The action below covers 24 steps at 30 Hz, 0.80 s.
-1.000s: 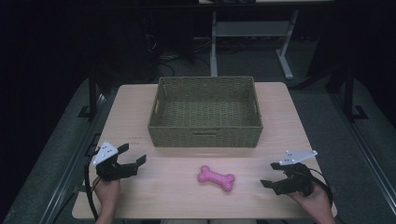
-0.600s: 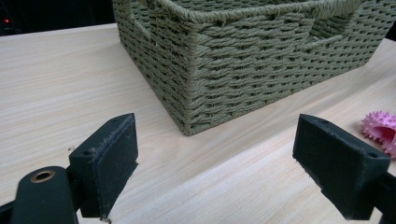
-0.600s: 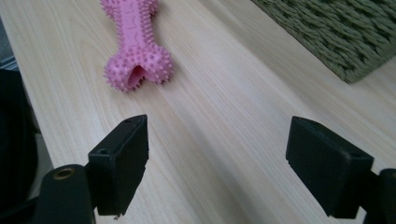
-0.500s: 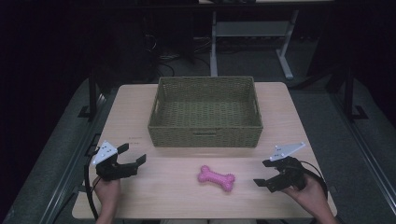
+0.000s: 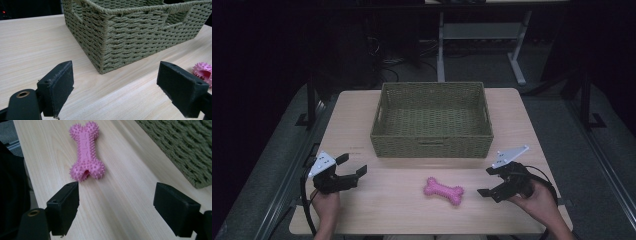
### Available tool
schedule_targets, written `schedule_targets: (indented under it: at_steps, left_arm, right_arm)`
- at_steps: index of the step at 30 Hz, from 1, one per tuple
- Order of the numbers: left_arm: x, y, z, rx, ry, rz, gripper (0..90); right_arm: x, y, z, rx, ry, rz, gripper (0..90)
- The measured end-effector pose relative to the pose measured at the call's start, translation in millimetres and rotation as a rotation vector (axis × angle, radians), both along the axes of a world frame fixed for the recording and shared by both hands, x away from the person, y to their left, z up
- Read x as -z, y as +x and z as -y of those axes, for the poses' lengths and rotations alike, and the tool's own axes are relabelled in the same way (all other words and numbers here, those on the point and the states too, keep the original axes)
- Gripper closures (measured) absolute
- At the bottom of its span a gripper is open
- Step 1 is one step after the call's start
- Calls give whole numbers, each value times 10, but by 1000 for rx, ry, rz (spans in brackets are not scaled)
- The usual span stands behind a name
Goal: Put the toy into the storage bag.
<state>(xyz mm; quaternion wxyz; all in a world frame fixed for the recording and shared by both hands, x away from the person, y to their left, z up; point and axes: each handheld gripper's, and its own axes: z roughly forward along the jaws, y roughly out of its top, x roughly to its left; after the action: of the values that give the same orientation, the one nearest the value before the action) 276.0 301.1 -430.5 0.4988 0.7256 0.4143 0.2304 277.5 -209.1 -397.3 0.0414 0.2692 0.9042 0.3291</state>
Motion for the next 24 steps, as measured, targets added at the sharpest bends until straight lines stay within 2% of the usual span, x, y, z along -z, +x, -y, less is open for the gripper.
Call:
schedule_targets:
  at_steps: [8,12,17,24]
  left_arm:
    - [-1,3,-1,0,3,-1,136]
    - [-10,1,13,0,15,3,136]
    - [-9,4,10,2,14,3,136]
    - [-14,3,-17,-5,10,5,136]
  right_arm:
    - [-74,70,-149,-36,-19,-15,203]
    - [-122,87,-218,-57,-25,-1,196]
    - [-116,123,-316,-85,-52,-17,195]
    - [-120,157,-474,-132,-68,-18,194]
